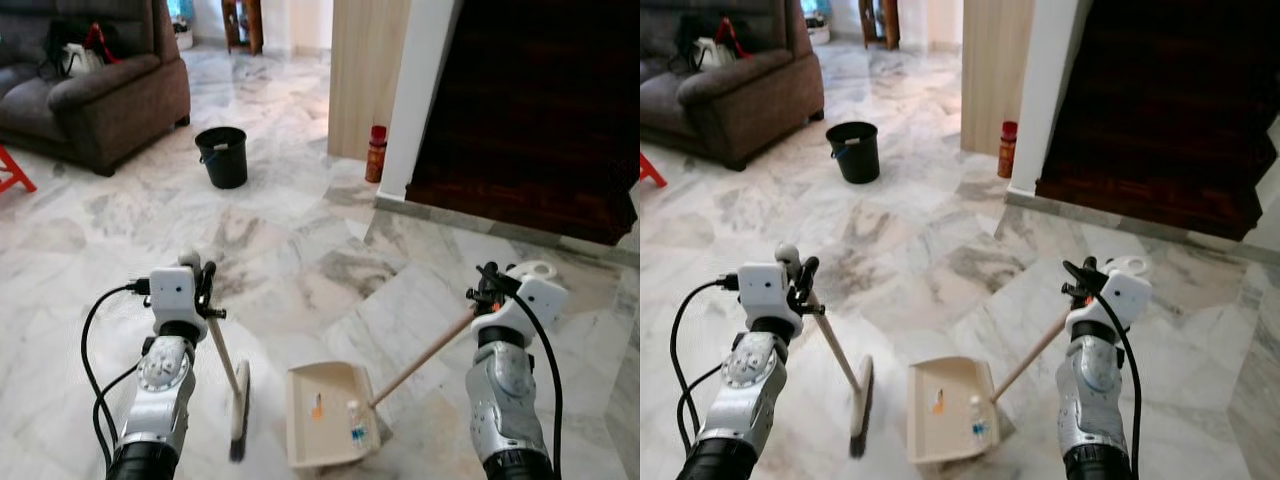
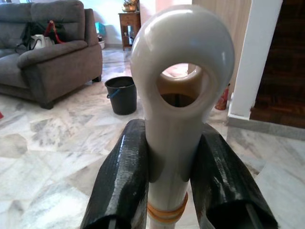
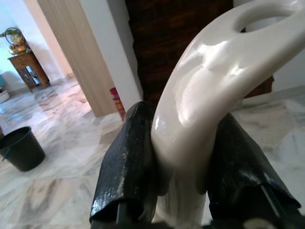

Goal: Sweep floor

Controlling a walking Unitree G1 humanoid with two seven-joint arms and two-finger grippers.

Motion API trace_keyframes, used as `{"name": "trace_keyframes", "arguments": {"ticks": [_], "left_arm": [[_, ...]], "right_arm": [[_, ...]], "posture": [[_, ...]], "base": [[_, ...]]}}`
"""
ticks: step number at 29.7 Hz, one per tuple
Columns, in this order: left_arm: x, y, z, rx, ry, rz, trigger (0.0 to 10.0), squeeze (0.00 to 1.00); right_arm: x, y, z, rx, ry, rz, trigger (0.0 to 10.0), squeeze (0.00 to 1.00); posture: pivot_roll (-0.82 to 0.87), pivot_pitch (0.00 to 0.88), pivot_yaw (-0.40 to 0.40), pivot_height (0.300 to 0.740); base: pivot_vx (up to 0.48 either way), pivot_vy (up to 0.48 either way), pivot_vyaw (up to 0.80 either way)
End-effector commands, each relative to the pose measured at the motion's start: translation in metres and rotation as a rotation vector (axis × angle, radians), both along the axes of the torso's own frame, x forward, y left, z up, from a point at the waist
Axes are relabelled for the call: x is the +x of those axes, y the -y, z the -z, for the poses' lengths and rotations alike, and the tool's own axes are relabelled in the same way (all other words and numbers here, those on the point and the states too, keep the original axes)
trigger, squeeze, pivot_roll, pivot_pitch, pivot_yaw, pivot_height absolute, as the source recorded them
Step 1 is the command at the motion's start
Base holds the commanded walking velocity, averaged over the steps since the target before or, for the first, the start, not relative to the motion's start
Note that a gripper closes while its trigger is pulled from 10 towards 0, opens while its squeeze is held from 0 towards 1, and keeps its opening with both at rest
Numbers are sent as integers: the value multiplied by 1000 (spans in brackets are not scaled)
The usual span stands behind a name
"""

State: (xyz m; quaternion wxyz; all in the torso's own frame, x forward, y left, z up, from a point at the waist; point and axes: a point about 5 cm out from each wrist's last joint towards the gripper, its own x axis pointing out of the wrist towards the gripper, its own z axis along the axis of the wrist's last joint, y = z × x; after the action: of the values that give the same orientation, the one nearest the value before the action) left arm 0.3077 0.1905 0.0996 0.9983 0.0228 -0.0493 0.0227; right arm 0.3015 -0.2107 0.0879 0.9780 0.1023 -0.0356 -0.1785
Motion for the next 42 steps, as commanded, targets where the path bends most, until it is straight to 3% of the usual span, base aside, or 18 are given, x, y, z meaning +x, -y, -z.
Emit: {"name": "trace_keyframes", "arguments": {"ticks": [1,19,28,36,42], "left_arm": [[3,0,-13,15,58,5,10000,0],[4,1,-14,16,59,10,10000,0],[4,1,-14,14,57,11,10000,0],[5,1,-15,22,60,14,10000,0],[5,0,-15,24,59,18,10000,0]], "right_arm": [[8,-5,-18,-14,69,-24,10000,0],[8,-7,-19,-12,74,-34,10000,0],[9,-8,-19,-14,69,-39,10000,0],[10,-10,-20,-9,76,-44,10000,0],[11,-11,-20,-11,81,-44,10000,0]], "posture": [[-84,0,0,740],[-86,0,1,740],[-84,0,3,740],[-80,0,9,740],[-80,0,16,740]], "base": [[412,0,0],[414,0,133],[423,0,760],[433,0,0],[439,0,753]]}}
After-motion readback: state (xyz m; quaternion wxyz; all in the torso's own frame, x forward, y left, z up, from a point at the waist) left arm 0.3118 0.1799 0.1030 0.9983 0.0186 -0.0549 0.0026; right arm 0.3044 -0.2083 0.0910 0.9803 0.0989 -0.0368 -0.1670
